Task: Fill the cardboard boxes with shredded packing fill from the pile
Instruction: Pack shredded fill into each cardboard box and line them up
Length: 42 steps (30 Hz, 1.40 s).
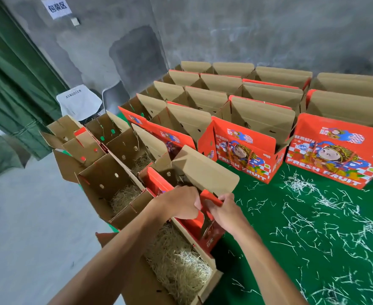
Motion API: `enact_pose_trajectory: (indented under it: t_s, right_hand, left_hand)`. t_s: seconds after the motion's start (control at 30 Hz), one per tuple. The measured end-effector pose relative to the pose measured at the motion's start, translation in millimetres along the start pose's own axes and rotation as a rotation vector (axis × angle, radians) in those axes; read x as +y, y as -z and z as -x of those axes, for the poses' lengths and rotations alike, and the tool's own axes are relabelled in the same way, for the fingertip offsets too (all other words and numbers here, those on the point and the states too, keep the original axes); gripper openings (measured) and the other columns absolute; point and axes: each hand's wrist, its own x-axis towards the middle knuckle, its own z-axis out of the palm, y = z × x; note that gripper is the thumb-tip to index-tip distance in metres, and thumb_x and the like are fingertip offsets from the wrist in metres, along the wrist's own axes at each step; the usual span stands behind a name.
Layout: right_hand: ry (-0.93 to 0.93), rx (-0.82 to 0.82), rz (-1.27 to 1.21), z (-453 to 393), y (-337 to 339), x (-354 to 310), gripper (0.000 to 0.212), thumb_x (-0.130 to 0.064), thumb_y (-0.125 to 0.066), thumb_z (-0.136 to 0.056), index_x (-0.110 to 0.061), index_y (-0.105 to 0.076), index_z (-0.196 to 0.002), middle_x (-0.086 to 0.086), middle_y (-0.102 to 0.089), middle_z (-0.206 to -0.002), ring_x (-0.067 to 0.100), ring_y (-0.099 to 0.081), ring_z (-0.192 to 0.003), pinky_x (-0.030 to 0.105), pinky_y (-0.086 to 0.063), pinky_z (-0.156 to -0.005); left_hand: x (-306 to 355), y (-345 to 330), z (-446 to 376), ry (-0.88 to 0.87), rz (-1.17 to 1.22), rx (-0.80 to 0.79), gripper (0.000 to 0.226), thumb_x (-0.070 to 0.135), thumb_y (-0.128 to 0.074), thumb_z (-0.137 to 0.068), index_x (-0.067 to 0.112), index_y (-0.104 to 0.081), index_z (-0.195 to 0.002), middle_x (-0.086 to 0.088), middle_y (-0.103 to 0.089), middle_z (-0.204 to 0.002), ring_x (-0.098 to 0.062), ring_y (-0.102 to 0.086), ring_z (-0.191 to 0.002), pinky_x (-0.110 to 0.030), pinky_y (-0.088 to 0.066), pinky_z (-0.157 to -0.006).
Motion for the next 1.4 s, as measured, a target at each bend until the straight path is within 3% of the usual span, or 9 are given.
enact_pose_trajectory:
  t_s: [0.17, 0.3, 0.37, 0.53, 0.7, 0.87, 1.07, 1.13, 1.4]
  right_hand:
    - [0.004, -0.018, -0.008, -2, -1, -3, 0.062, -0.075, -0.061, -0.075, -0.031, -0.037, -0.112, -0.008, -0.071, -0.084, 0.001, -0.065, -0.046, 0.018, -0.041, -0.038]
    - [0.021, -0.056, -0.133, -7, -8, -6, 0.051, -0.055, -0.067, -0.084, -0.033, -0.038, -0.12, -0.007, -0.074, -0.081, 0.001, -0.065, -0.048, 0.017, -0.042, -0.041]
    - [0.019, -0.07, -0.206, -9, -13, -9, 0.05, -0.047, -0.069, -0.088, -0.032, -0.038, -0.124, -0.004, -0.074, -0.085, 0.002, -0.066, -0.053, 0.017, -0.043, -0.045]
    - [0.036, -0.056, -0.288, 4, -20, -14, 0.044, -0.055, -0.067, -0.088, -0.042, -0.041, -0.121, -0.013, -0.068, -0.096, 0.003, -0.07, -0.074, 0.021, -0.047, -0.056]
    - [0.1, 0.086, -0.195, 25, -17, -14, 0.025, -0.047, -0.063, -0.094, -0.044, -0.045, -0.111, -0.022, -0.062, -0.089, -0.008, -0.063, -0.064, 0.011, -0.04, -0.047]
    - [0.277, 0.312, -0.258, 44, -11, -25, 0.007, -0.038, -0.065, -0.093, -0.037, -0.065, -0.099, -0.018, -0.068, -0.105, -0.014, -0.062, -0.086, 0.016, -0.046, -0.073]
    - [0.377, 0.224, -0.301, 81, -16, -44, 0.009, -0.037, -0.069, -0.09, -0.033, -0.07, -0.098, -0.013, -0.074, -0.101, 0.003, -0.071, -0.093, 0.039, -0.057, -0.092]
    - [0.442, 0.174, -0.264, 92, -24, -54, 0.008, -0.037, -0.068, -0.09, -0.034, -0.07, -0.098, -0.016, -0.075, -0.096, 0.001, -0.071, -0.09, 0.044, -0.058, -0.089]
    - [0.528, 0.073, -0.21, 120, -99, -120, 0.029, -0.059, -0.058, -0.08, -0.037, -0.068, -0.096, -0.02, -0.074, -0.091, -0.002, -0.069, -0.083, 0.038, -0.06, -0.083]
  left_hand:
    - [0, 4, 1, -0.007, -0.063, 0.034, 0.047, 0.006, -0.053, -0.074, 0.019, -0.076, -0.113, 0.003, -0.074, -0.113, -0.019, -0.066, -0.11, -0.034, -0.052, -0.1]
    - [-3, 7, 1, 0.028, -0.18, 0.089, 0.039, 0.008, -0.054, -0.079, 0.01, -0.07, -0.115, -0.006, -0.072, -0.115, -0.026, -0.063, -0.11, -0.037, -0.045, -0.105]
    - [-5, 6, 2, 0.039, -0.238, 0.127, 0.037, 0.01, -0.054, -0.082, 0.011, -0.068, -0.117, -0.005, -0.07, -0.117, -0.026, -0.061, -0.111, -0.038, -0.039, -0.108]
    - [-17, 4, 10, -0.005, -0.244, 0.209, 0.039, 0.01, -0.052, -0.083, 0.021, -0.071, -0.115, 0.003, -0.07, -0.119, -0.018, -0.062, -0.112, -0.036, -0.036, -0.111]
    - [-36, 2, 11, -0.109, -0.025, 0.285, 0.029, 0.016, -0.056, -0.085, 0.028, -0.076, -0.102, 0.012, -0.071, -0.11, -0.009, -0.063, -0.105, -0.033, -0.045, -0.103]
    - [-48, 4, 13, -0.18, 0.033, 0.381, 0.021, 0.026, -0.058, -0.091, 0.026, -0.076, -0.101, 0.015, -0.073, -0.104, -0.005, -0.067, -0.094, -0.034, -0.05, -0.098]
    - [-65, 0, 55, -0.148, 0.067, 0.564, 0.024, 0.028, -0.054, -0.095, 0.024, -0.072, -0.111, 0.011, -0.07, -0.113, -0.009, -0.063, -0.105, -0.034, -0.048, -0.097]
    - [-75, -7, 79, -0.116, 0.074, 0.624, 0.028, 0.03, -0.053, -0.095, 0.025, -0.068, -0.118, 0.01, -0.066, -0.12, -0.011, -0.059, -0.112, -0.035, -0.045, -0.1]
    - [-147, -3, 132, -0.059, 0.066, 0.632, 0.027, 0.022, -0.057, -0.092, 0.021, -0.069, -0.116, 0.003, -0.067, -0.122, -0.019, -0.061, -0.115, -0.036, -0.05, -0.099]
